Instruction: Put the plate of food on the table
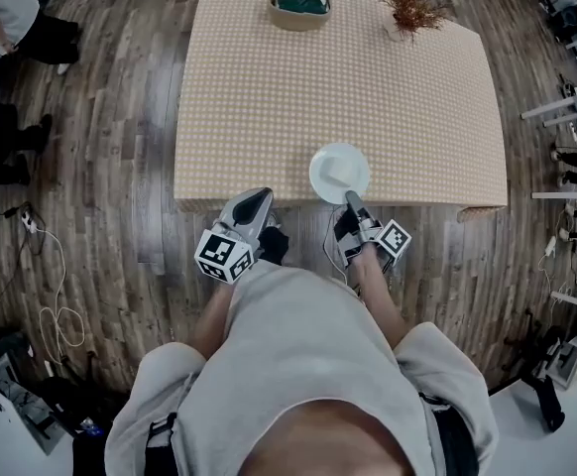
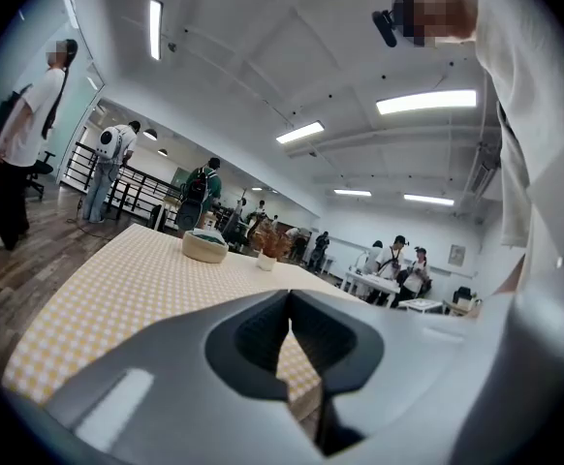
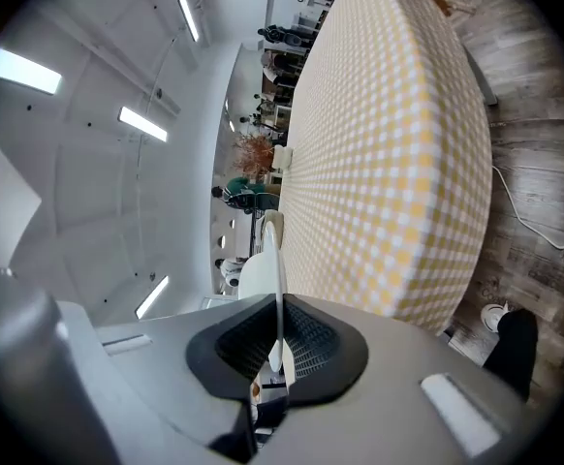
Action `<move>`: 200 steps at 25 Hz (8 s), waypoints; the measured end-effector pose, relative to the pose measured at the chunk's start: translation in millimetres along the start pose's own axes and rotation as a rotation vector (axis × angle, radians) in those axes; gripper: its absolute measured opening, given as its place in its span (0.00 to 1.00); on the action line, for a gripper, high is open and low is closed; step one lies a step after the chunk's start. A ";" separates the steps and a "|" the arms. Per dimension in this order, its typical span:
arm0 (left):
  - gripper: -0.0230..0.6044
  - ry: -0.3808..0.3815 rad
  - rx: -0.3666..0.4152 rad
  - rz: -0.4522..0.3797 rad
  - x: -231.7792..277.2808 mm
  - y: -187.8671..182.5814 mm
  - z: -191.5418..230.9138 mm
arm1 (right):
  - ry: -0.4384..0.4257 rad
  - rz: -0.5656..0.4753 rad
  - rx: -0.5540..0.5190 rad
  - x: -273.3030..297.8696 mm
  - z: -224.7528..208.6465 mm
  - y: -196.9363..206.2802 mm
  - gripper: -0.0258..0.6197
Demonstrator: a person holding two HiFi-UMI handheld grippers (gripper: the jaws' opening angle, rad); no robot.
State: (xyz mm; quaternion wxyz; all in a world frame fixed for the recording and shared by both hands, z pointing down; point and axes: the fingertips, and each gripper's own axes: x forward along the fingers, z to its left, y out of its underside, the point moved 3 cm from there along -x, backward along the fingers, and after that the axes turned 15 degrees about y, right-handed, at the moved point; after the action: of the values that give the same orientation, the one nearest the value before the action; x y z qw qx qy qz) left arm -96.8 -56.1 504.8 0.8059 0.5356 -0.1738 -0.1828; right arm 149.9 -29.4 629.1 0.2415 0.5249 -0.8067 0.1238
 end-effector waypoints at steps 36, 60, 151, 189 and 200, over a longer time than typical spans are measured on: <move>0.05 -0.090 -0.041 0.026 73.2 -21.6 42.1 | -0.022 0.068 0.004 58.9 28.3 -70.1 0.05; 0.05 -0.142 -0.071 0.105 57.4 17.4 50.9 | 0.036 0.092 0.028 72.3 -11.4 -74.1 0.06; 0.05 -0.246 -0.147 0.030 11.7 23.1 60.3 | 0.203 0.134 0.088 295.0 118.9 -96.8 0.50; 0.05 -0.210 -0.150 0.019 17.9 22.0 47.8 | 0.364 0.180 -1.492 235.7 103.5 -74.2 0.06; 0.05 -0.143 -0.074 0.048 61.4 11.8 12.4 | 0.222 0.066 -1.443 115.9 91.2 -84.0 0.04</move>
State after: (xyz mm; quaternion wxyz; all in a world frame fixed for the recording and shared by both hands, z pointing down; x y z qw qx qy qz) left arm -47.9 -91.3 525.4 0.8150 0.4865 -0.2370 -0.2074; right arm 163.9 -197.1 607.1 0.6038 0.1947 -0.6737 -0.3791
